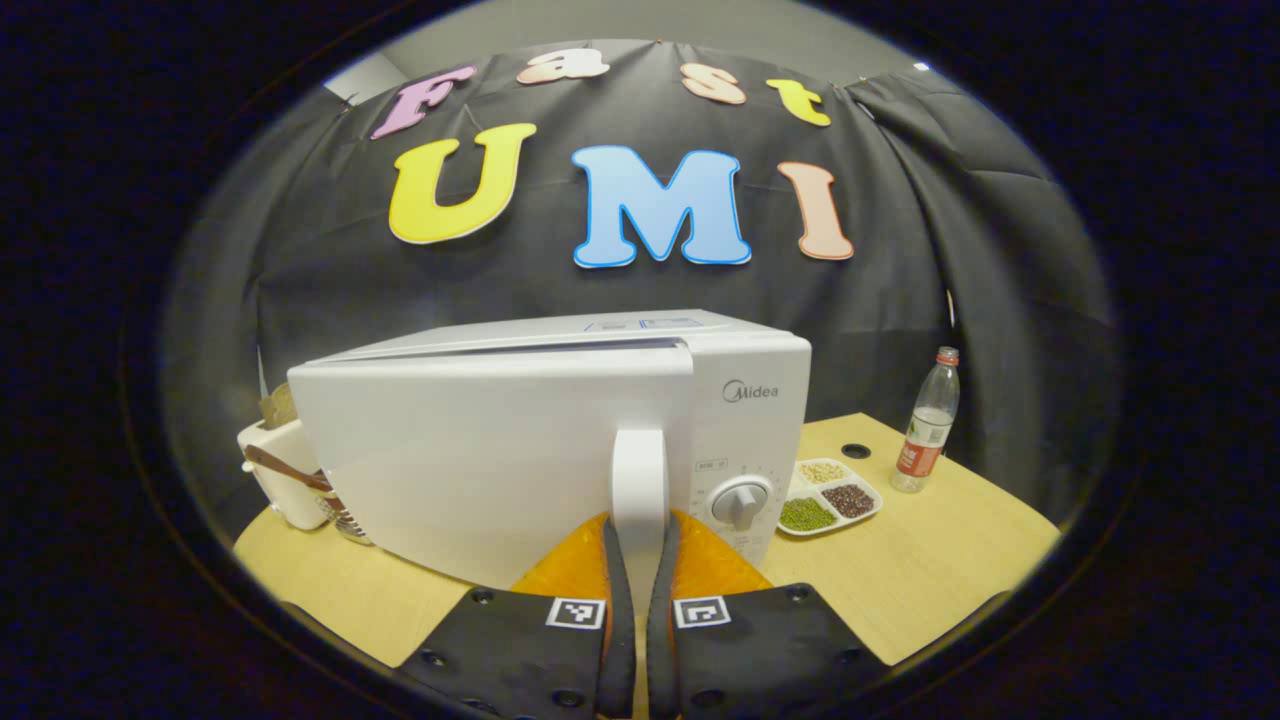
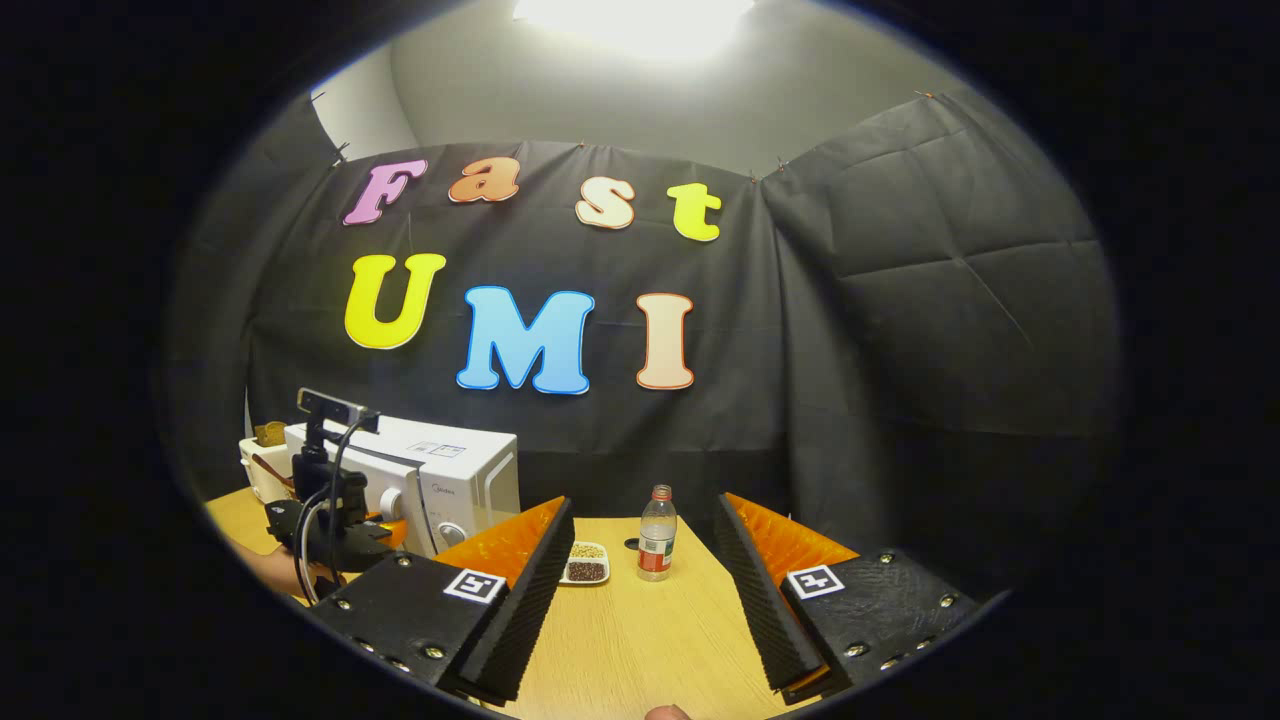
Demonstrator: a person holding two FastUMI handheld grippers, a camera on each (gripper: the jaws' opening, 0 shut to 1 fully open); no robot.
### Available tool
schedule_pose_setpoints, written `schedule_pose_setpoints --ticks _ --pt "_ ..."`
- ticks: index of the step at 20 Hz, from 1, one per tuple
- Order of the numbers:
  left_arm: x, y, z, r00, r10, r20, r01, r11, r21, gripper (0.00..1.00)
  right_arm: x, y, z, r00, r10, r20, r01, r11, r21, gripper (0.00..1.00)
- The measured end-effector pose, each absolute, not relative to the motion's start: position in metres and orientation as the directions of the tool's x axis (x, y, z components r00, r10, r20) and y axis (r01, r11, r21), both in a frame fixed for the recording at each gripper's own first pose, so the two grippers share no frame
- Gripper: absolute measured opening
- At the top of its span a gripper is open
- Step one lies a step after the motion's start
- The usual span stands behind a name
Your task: Open the microwave oven with the left hand, put the food in, and close the microwave oven.
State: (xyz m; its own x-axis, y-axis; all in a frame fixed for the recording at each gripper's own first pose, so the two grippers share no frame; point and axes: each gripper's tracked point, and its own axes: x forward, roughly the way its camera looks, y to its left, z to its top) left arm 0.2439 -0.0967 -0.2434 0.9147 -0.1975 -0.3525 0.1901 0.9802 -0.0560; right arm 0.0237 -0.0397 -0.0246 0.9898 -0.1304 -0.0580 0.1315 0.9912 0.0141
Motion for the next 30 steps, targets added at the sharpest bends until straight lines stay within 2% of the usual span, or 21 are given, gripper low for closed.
schedule_pose_setpoints --ticks 9,15,21,30 --pt "0.184 -0.062 -0.240 0.911 -0.102 -0.399 0.098 0.995 -0.031 0.10 0.008 -0.028 -0.026 0.999 0.025 -0.028 -0.024 0.999 0.032 0.87" --pt "0.140 -0.024 -0.235 0.908 0.000 -0.420 0.002 1.000 0.005 0.10 -0.011 -0.011 -0.041 0.985 0.162 -0.062 -0.159 0.986 0.047 0.87" --pt "0.107 0.012 -0.233 0.906 0.025 -0.422 -0.025 1.000 0.005 0.11 -0.020 0.007 -0.034 0.984 0.171 -0.046 -0.169 0.984 0.047 0.87" --pt "0.069 0.070 -0.235 0.909 -0.030 -0.415 0.024 1.000 -0.020 0.11 -0.036 0.063 -0.027 0.990 0.130 -0.058 -0.128 0.991 0.036 0.87"
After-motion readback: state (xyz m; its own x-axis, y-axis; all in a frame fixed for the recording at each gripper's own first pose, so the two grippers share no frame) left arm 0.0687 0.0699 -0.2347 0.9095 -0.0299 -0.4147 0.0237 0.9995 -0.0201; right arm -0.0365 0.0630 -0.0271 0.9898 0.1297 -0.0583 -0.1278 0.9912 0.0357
